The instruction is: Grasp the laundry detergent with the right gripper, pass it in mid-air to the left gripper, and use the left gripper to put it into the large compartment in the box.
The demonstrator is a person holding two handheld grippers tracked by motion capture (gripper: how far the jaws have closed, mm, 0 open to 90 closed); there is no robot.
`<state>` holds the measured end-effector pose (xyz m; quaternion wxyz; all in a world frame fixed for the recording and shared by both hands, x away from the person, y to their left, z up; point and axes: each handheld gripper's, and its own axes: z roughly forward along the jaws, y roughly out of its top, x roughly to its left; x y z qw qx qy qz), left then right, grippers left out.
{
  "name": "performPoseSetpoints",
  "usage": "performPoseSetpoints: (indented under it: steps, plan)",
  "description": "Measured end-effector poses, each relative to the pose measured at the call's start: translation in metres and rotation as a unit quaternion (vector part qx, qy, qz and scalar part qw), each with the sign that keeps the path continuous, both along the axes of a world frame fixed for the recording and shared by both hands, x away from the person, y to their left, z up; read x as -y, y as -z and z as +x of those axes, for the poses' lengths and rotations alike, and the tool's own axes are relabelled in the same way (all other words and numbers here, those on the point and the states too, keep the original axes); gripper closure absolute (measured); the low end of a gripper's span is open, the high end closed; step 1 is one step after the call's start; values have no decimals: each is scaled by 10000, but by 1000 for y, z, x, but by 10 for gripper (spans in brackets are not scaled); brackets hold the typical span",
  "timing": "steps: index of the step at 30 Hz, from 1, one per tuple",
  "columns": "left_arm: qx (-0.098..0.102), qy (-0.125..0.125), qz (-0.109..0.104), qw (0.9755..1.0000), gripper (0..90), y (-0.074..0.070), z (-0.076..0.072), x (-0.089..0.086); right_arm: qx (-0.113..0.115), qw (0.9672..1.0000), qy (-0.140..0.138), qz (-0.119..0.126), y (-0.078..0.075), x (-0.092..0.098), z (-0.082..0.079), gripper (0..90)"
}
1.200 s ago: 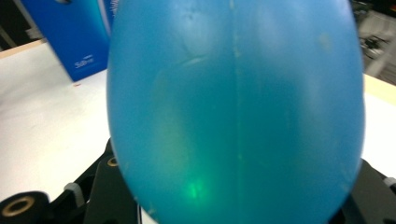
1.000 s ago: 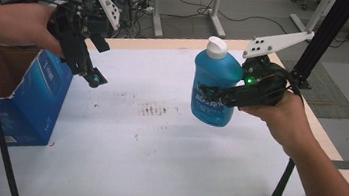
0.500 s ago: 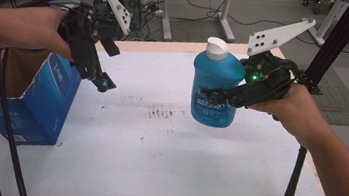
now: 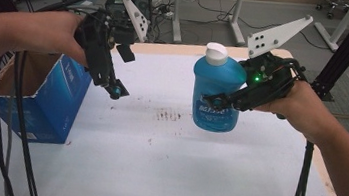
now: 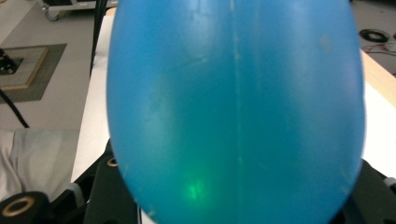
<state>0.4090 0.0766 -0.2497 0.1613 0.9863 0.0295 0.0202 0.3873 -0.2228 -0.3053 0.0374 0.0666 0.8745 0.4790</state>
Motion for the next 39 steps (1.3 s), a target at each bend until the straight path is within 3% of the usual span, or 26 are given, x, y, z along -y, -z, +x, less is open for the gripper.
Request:
performPoseSetpoints:
  steps: [16, 22, 39]
  plan:
    - [-147, 44, -23, 9999, 17, 0, -7, 7, -95, 9988, -471, -117, 6, -17, 7, 453]
    - [-181, 63, -14, 9998, 17, 0, -7, 10, -103, 9975, -660, -246, 4, -32, 9, 453]
    - [-264, 101, -58, 9996, 18, -2, -11, 12, -126, 9946, -823, -621, 6, -58, 13, 456]
